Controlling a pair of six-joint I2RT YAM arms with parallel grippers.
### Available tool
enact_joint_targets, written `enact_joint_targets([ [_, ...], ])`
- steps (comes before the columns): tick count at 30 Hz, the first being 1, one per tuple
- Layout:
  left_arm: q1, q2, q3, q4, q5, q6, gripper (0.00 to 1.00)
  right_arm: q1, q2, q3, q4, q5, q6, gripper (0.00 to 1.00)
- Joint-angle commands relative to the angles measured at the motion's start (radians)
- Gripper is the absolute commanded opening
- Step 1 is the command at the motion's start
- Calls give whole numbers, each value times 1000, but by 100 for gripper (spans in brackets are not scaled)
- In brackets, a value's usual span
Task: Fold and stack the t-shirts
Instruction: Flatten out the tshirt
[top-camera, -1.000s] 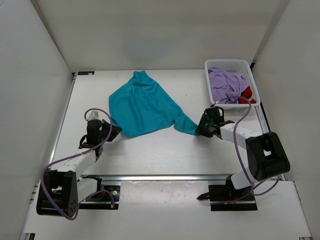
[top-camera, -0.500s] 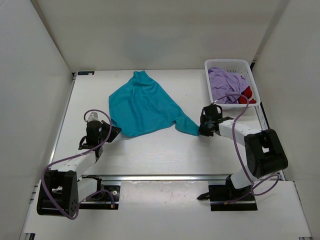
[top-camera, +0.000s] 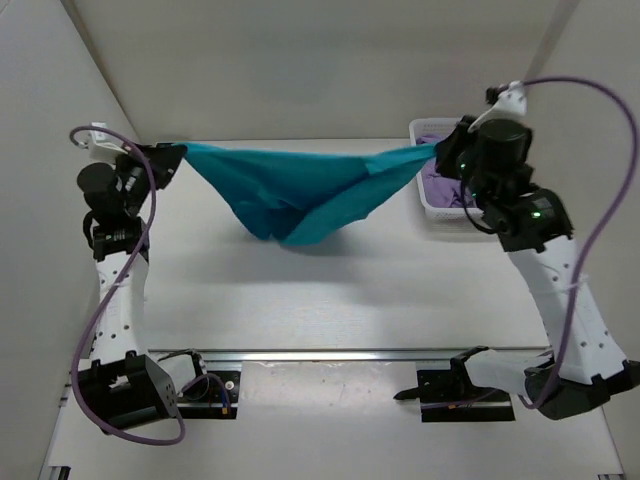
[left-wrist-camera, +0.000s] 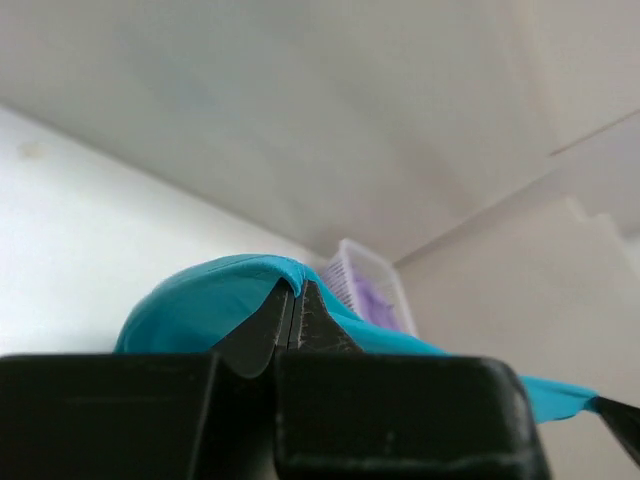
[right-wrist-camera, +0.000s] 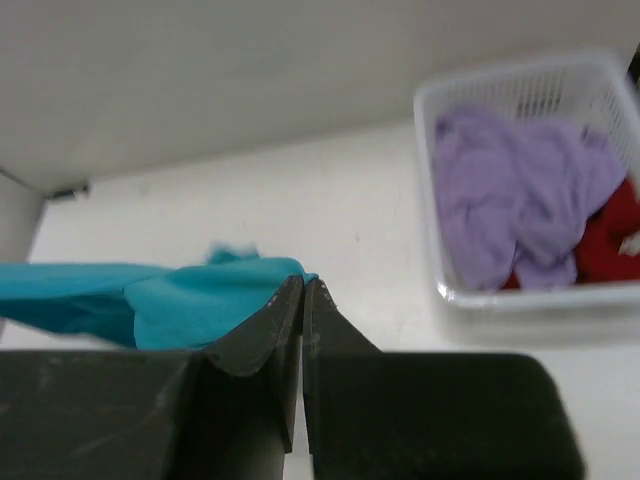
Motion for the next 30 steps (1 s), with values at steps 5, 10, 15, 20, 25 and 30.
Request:
enact_joint_targets([
  [5,133,-37,98,133,240,-226,0,99,219,692,-241,182,-256,0],
  [10,156,-37,253,14,217,-159,0,260,237,771,-46,331,-395,0],
  [15,116,7,290,-61,90,-79,0,201,328,722,4,187,-411,1],
  [20,4,69,211,-139,-91,62,0,-72,448,563,38,-138,-301,0],
  [25,-40,269,218,-114,-135,62,0,-171,704,830,-22,-265,-269,0],
  [30,-45,388,431,-139,-156,48,0,-246,788,995,62,-323,-209,1],
])
